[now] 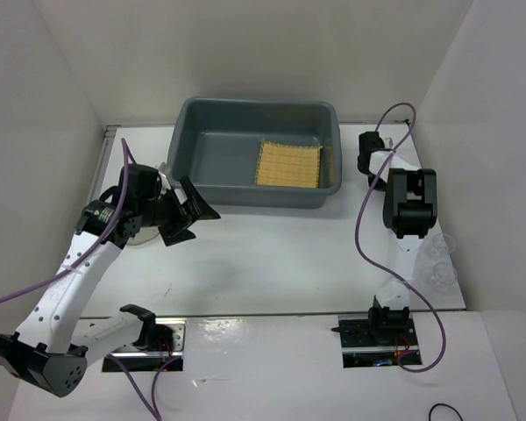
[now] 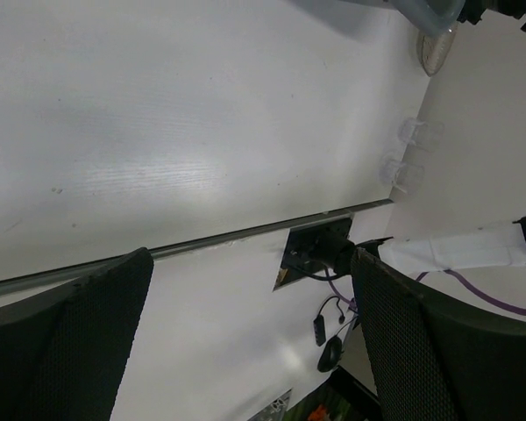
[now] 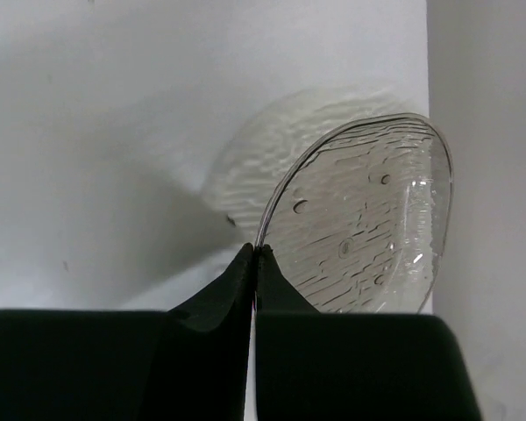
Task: Place the mixed dishes into the plastic bin
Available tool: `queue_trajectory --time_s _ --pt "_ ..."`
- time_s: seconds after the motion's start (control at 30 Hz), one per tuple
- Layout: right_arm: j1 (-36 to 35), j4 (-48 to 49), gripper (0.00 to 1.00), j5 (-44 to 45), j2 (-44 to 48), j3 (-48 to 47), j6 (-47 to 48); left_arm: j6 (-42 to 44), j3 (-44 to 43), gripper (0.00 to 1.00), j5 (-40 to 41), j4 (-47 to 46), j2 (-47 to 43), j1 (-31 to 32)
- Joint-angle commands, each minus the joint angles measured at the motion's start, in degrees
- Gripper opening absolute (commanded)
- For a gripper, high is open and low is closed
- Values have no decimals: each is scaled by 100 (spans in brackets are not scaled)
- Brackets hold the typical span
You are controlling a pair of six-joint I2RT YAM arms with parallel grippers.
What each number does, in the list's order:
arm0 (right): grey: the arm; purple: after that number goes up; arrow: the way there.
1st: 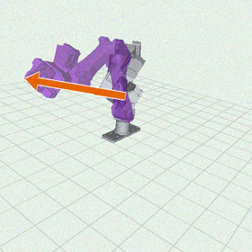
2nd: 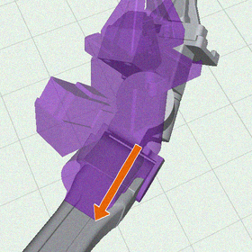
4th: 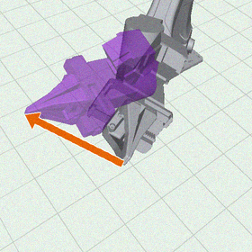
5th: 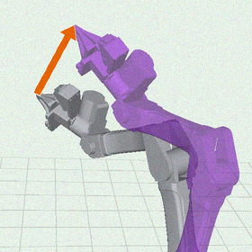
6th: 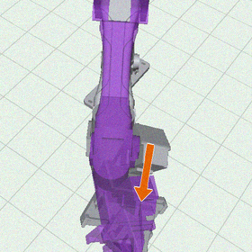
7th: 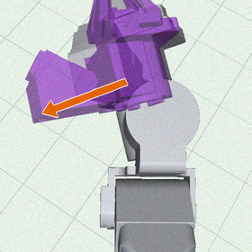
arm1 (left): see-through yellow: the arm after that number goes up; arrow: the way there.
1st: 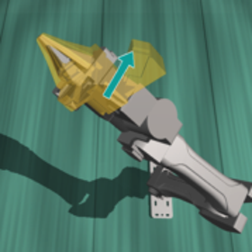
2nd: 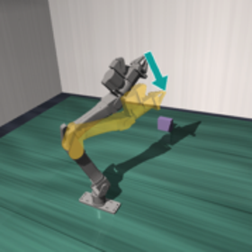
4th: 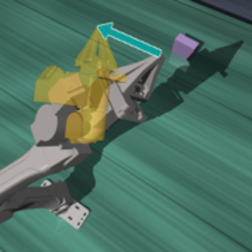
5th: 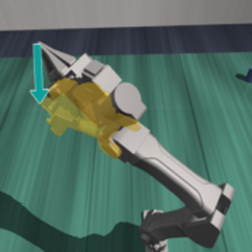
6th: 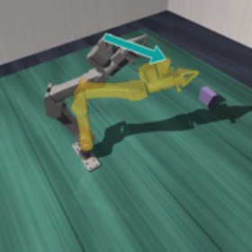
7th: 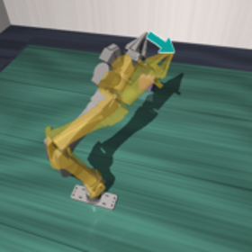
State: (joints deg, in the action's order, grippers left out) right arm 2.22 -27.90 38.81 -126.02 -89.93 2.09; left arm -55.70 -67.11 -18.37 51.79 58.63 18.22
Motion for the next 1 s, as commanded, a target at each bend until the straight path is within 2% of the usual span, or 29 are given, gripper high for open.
queue_trajectory --time_s 0.0,0.1,0.27,0.5,0.6,0.67,0.73,0.8,0.83,0.93,0.97 --pt "-116 -330 0 -163 900 151 151 112 66 100 -132 -292 -89 24" --pt "-256 -330 0 -110 1559 82 441 165 67 100 -237 -423 -36 -28" --pt "-362 -864 0 -172 2133 -656 723 218 119 100 -299 -617 17 -29" --pt "-731 -1841 0 -1532 2477 -2762 1039 218 119 100 -360 -617 9 -29" --pt "-1336 -2384 0 -2085 2240 -3773 1267 165 242 100 -360 -670 -54 -29" --pt "-1907 -2536 0 -2306 2107 -4066 1548 112 295 100 -360 -670 -176 -29" --pt "-2451 -2423 0 -2553 2046 -3963 2029 42 356 100 -360 -670 -246 -29" --pt "-2690 -2038 0 -2807 2046 -3384 2496 -11 357 100 -307 -670 -317 -82" --pt "-2822 -1809 0 -3061 2229 -3086 3038 -11 357 100 -307 -670 -456 -82" --pt "-2990 -807 0 -3063 2519 -1612 4058 -125 357 100 -185 -469 -677 -82" --pt "-2990 -657 0 -3063 2521 -1441 4263 -125 357 100 -124 -355 -747 -82"
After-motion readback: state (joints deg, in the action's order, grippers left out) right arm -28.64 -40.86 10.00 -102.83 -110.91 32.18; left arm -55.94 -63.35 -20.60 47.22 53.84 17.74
